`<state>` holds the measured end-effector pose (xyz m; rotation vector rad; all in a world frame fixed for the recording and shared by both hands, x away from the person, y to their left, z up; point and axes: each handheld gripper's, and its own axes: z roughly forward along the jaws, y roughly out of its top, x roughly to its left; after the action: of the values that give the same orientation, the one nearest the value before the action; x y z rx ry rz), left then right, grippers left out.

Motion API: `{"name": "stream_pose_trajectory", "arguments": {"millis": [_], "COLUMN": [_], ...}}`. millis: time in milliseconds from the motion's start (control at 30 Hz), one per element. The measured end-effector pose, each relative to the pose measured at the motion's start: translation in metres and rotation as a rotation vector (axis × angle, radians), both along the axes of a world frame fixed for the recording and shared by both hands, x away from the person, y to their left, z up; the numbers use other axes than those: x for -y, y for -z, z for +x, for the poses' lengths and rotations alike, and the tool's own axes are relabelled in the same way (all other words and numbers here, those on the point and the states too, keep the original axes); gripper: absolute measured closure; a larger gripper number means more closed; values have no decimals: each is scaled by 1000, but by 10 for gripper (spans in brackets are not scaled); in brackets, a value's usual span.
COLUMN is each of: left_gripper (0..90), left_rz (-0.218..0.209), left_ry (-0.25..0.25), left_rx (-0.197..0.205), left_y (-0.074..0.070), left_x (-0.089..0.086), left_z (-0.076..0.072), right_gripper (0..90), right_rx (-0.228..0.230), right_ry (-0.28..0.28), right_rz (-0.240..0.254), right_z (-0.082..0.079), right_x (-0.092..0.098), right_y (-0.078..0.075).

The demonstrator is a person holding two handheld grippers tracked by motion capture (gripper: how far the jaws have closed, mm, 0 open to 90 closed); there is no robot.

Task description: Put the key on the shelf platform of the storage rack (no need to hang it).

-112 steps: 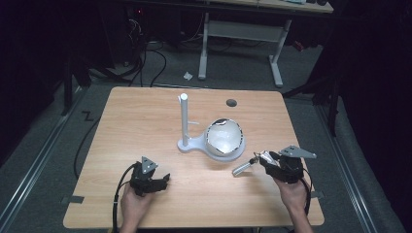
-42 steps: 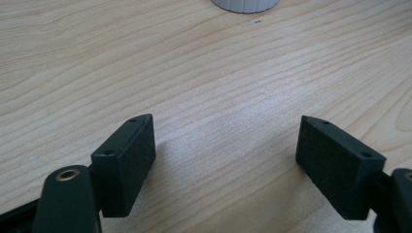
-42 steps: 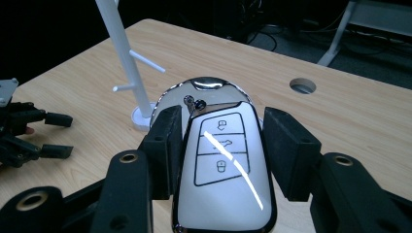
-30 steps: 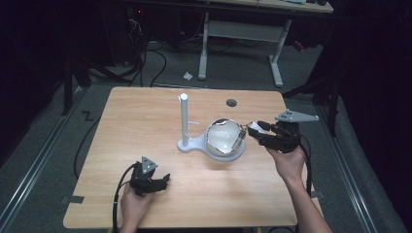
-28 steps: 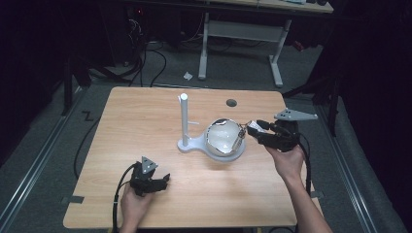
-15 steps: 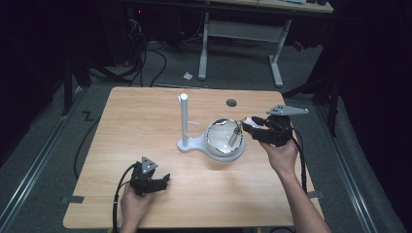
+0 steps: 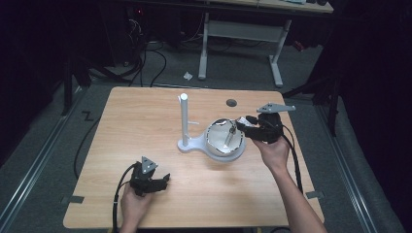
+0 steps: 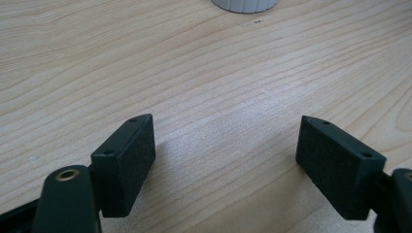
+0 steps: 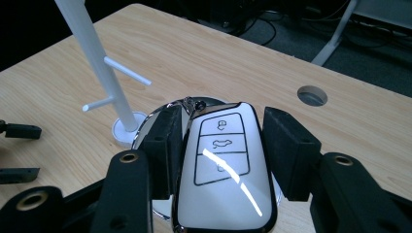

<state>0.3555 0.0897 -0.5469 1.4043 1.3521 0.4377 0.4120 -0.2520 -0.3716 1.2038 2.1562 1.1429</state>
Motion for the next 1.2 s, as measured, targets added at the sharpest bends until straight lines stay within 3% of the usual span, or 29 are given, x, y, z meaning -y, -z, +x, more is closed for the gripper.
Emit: {"name": "stream_pose_trajectory", "arguments": {"millis": [633,1200], "left_gripper": [226,226], "left_rz": [0,1], "left_ry": [0,1], "left_rx": [0,0], "left_y": [0,0], "left_x": [0,0], "left_z": [0,0], "right_gripper": [511,510], "right_rx": [-46,-68], "right_ry": [-1,-23], "right_rz": [-10,13], "right_z": [14,22], "right_x": [-12,-27], "right_y": [22,37]}}
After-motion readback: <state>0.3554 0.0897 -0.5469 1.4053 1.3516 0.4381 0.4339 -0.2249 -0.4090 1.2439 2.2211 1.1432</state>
